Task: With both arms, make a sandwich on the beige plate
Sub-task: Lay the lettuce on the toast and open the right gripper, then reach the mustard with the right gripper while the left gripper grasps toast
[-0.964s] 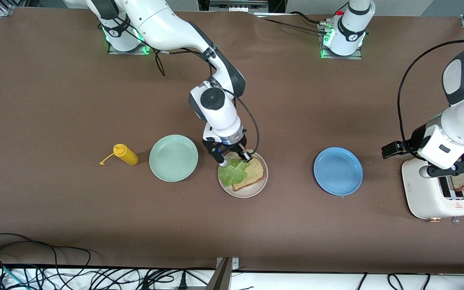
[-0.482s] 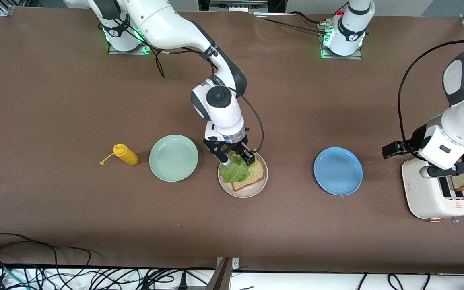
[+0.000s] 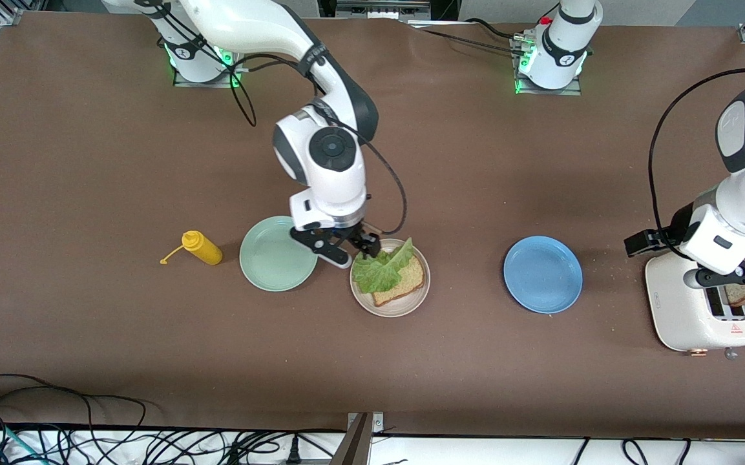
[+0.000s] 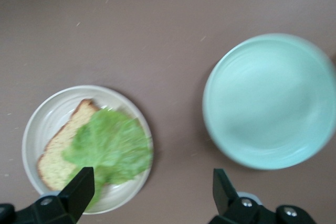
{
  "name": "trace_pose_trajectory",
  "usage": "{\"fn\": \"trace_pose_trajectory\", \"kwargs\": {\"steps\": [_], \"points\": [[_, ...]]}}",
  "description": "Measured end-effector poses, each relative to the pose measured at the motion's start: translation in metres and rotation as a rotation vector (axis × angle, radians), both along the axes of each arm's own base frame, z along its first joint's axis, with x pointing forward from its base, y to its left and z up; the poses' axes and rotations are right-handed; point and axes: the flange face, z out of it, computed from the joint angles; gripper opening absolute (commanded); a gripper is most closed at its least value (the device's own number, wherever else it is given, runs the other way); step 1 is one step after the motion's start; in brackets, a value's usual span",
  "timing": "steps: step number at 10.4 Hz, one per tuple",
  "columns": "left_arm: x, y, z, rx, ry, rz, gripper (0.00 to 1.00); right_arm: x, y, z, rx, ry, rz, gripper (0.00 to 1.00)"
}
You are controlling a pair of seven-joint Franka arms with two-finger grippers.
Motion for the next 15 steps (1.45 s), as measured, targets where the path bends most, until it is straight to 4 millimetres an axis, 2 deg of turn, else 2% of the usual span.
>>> {"fn": "trace_pose_trajectory", "kwargs": {"steps": [2, 4, 6, 8, 11, 12, 13, 15], "points": [[0.001, 0.02, -0.006, 0.012, 0.014, -0.035, 1.0, 0.017, -0.067, 0.034, -0.026, 0.078, 0.11, 1.0], [0.0, 0.052, -0.008, 0.008, 0.022, -0.06, 1.0, 0.026, -0.153, 0.054, -0.03, 0.156, 0.228, 1.0], [0.0, 0.075, -0.014, 0.0, 0.033, -0.104, 1.0, 0.021, -0.234, 0.058, -0.02, 0.214, 0.343, 1.0], [0.0, 0.104, -0.02, -0.007, 0.03, -0.127, 1.0, 0.007, -0.315, 0.057, 0.005, 0.263, 0.489, 1.0], [0.002, 0.131, -0.022, -0.008, 0.0, -0.143, 1.0, -0.006, -0.433, 0.04, 0.105, 0.249, 0.715, 1.0], [0.002, 0.14, -0.024, -0.008, -0.009, -0.153, 1.0, -0.01, -0.46, 0.028, 0.125, 0.221, 0.784, 1.0], [0.001, 0.153, -0.027, -0.01, -0.014, -0.165, 1.0, -0.014, -0.478, 0.014, 0.16, 0.189, 0.848, 1.0], [-0.001, 0.19, -0.034, -0.009, -0.039, -0.19, 1.0, -0.023, -0.498, -0.012, 0.253, 0.114, 0.959, 1.0]]}}
